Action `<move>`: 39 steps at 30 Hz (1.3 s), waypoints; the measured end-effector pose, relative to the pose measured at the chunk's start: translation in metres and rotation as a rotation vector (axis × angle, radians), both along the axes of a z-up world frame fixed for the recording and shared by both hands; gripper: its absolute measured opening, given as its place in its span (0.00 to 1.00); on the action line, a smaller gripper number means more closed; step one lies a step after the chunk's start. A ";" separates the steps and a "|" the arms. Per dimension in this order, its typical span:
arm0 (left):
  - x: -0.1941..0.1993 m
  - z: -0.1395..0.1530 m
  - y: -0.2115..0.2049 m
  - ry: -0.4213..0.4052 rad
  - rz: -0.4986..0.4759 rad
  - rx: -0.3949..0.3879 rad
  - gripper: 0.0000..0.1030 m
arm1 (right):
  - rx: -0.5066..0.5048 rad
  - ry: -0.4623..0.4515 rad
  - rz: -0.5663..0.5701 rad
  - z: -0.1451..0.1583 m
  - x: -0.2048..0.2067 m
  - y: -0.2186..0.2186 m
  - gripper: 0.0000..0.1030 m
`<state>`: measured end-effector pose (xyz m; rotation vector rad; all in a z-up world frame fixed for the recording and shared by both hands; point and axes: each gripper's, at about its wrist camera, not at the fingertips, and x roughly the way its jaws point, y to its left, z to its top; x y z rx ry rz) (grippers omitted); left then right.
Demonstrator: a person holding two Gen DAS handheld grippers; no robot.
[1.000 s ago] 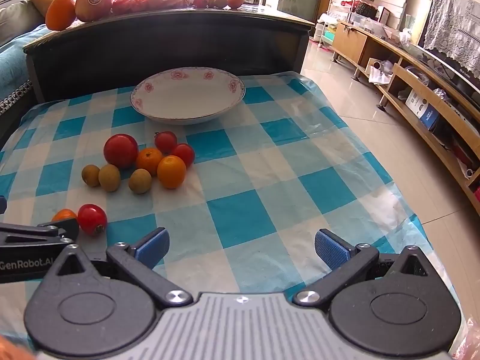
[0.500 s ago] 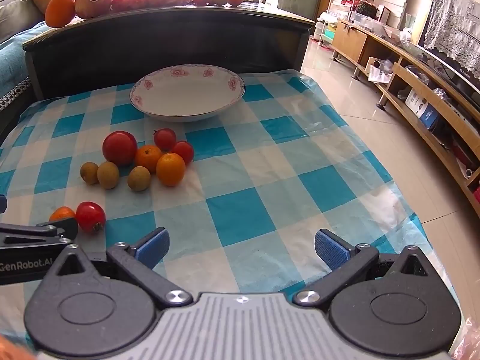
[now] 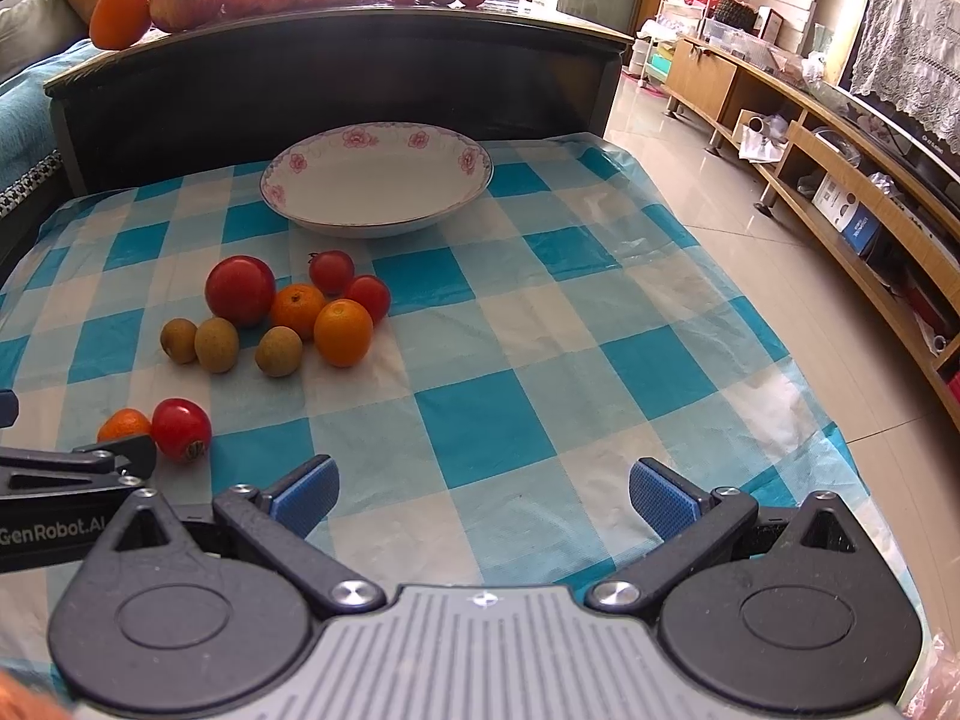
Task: Organize fruits
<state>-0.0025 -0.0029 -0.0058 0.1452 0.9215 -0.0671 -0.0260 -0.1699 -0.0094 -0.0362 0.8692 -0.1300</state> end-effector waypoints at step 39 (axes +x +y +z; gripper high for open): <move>0.004 0.006 0.032 -0.006 0.009 -0.071 0.88 | 0.041 -0.007 0.099 0.002 0.012 0.016 0.98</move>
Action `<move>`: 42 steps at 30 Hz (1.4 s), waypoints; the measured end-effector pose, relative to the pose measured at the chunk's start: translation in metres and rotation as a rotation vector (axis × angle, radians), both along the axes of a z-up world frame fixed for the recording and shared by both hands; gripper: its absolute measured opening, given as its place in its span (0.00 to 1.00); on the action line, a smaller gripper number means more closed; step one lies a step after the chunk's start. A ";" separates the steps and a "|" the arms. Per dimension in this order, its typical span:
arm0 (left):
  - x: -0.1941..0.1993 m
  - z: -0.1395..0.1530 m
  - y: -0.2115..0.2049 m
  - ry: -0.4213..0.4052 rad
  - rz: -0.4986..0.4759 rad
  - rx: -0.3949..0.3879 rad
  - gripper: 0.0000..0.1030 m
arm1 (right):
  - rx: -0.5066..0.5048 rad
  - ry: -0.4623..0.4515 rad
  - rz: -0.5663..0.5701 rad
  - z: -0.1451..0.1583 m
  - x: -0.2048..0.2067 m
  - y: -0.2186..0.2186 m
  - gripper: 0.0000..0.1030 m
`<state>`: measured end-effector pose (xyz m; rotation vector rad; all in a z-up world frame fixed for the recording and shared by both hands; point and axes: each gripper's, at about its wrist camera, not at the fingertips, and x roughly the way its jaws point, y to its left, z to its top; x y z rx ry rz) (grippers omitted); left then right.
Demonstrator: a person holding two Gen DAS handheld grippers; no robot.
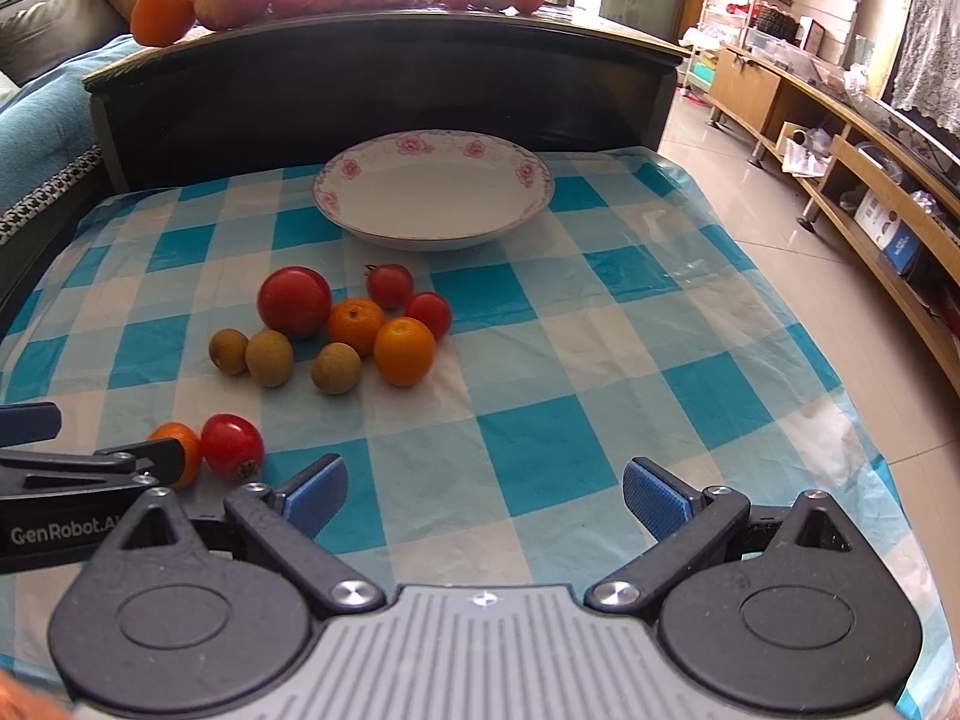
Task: Organize fruits
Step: 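Grasp the red cherry tomato with the right tool, then grasp the mandarin orange with the left tool while the right tool holds the tomato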
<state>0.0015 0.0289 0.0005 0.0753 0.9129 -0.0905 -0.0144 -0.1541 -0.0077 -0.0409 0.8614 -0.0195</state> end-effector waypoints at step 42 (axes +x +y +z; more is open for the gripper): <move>0.004 -0.005 0.013 0.008 -0.120 -0.102 0.86 | 0.105 0.143 0.572 -0.023 0.048 0.044 0.32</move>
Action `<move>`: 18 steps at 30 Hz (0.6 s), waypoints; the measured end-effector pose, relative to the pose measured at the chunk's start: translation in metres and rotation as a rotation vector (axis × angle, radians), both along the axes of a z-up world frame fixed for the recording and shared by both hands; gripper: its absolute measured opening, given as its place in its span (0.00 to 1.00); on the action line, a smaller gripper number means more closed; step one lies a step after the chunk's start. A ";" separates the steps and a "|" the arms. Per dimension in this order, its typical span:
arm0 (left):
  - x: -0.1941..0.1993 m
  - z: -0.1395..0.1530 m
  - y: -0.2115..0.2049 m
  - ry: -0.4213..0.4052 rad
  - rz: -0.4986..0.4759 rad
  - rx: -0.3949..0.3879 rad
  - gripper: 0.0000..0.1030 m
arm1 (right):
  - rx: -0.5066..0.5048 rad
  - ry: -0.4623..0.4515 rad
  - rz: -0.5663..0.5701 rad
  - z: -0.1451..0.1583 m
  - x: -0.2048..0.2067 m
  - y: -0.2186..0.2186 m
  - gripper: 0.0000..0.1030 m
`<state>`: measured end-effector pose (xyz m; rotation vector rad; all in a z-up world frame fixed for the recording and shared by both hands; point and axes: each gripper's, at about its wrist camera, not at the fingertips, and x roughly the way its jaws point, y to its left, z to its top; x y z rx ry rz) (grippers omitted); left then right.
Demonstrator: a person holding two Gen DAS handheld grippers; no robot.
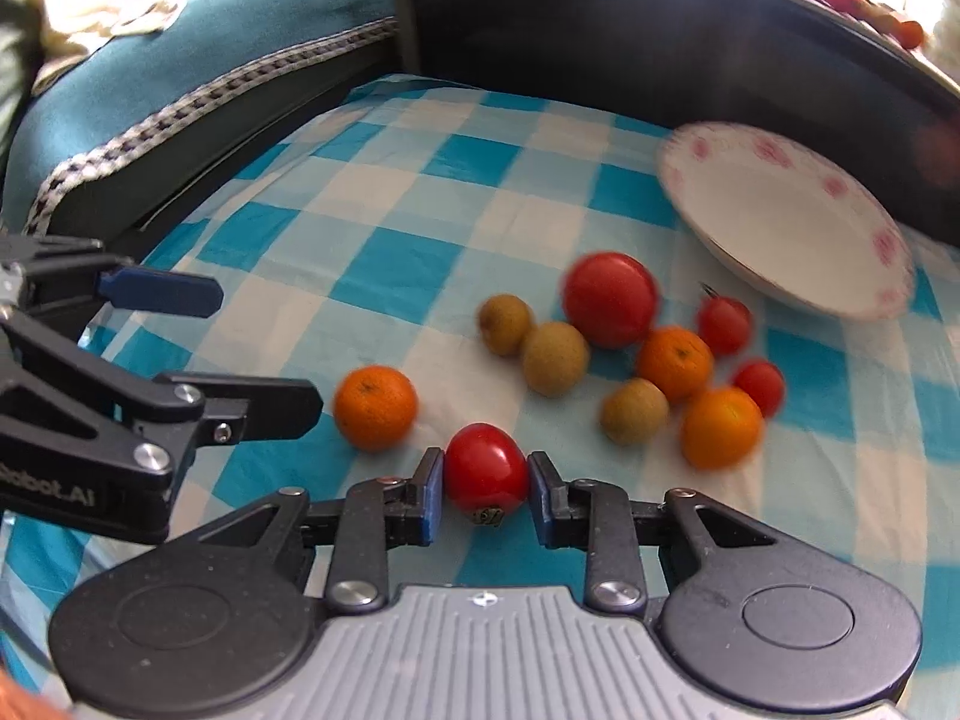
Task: Organize fruits
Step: 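Grasp the mandarin orange with the left tool while the right tool holds the tomato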
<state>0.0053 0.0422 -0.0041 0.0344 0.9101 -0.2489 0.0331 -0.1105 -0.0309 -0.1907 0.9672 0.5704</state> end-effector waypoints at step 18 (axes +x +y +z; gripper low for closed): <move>0.018 -0.021 -0.039 0.089 -0.084 0.083 0.49 | 0.025 0.030 -0.129 0.011 -0.017 -0.055 0.32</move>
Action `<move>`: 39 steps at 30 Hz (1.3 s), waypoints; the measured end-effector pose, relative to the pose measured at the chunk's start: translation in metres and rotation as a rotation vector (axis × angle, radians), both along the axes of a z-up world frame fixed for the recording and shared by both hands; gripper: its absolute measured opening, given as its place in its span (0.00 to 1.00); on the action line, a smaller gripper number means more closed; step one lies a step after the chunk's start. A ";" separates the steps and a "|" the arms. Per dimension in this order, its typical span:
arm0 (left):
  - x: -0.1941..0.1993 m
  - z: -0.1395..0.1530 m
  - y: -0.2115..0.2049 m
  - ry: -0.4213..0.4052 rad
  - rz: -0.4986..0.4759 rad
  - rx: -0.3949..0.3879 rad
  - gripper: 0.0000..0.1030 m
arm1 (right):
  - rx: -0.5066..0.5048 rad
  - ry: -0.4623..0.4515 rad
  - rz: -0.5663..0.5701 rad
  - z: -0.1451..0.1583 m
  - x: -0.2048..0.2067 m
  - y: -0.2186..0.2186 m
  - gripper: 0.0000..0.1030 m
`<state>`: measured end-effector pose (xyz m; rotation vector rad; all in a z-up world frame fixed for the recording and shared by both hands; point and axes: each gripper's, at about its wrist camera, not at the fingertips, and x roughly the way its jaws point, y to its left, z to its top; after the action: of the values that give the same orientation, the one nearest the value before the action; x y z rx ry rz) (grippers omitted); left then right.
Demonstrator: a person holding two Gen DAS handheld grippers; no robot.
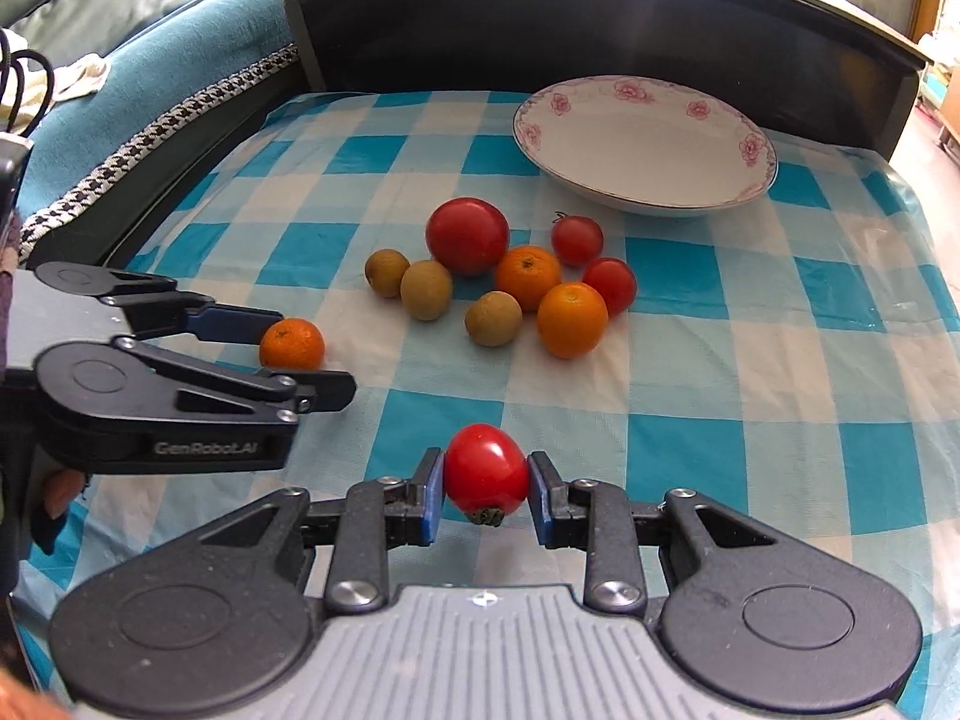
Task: Organize fruits
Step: 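Grasp the mandarin orange with the left tool while the right tool holds the tomato, then carry the mandarin and tomato in both tools over the white floral bowl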
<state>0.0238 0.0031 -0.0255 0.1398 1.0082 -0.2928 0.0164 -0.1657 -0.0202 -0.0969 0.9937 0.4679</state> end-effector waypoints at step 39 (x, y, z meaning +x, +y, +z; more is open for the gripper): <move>0.063 0.042 -0.030 -0.070 -0.055 -0.116 0.38 | -0.014 -0.046 -0.186 0.029 0.038 -0.011 0.32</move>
<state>0.0871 -0.0265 0.0160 0.0718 0.9164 -0.3929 0.0542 -0.1769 0.0084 -0.0271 0.9513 0.2870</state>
